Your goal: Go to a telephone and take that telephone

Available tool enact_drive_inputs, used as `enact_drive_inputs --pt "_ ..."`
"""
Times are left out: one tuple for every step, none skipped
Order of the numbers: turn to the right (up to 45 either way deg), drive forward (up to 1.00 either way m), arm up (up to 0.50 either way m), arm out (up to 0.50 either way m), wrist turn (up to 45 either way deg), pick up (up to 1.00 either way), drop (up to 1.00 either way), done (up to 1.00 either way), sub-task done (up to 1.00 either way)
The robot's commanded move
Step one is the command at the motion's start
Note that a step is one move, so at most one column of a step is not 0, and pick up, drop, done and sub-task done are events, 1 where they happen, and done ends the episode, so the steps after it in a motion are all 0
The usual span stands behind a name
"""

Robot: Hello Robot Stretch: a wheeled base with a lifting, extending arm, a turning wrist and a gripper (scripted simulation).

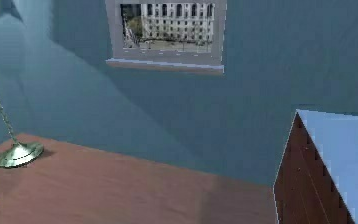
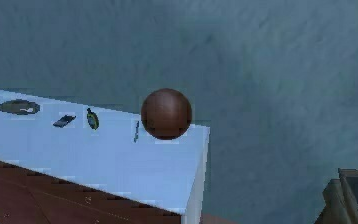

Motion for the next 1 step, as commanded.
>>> enact_drive_inputs --pt "-27.0 0.00 0.00 0.00 0.0 0.00 0.00 0.00 0.00"
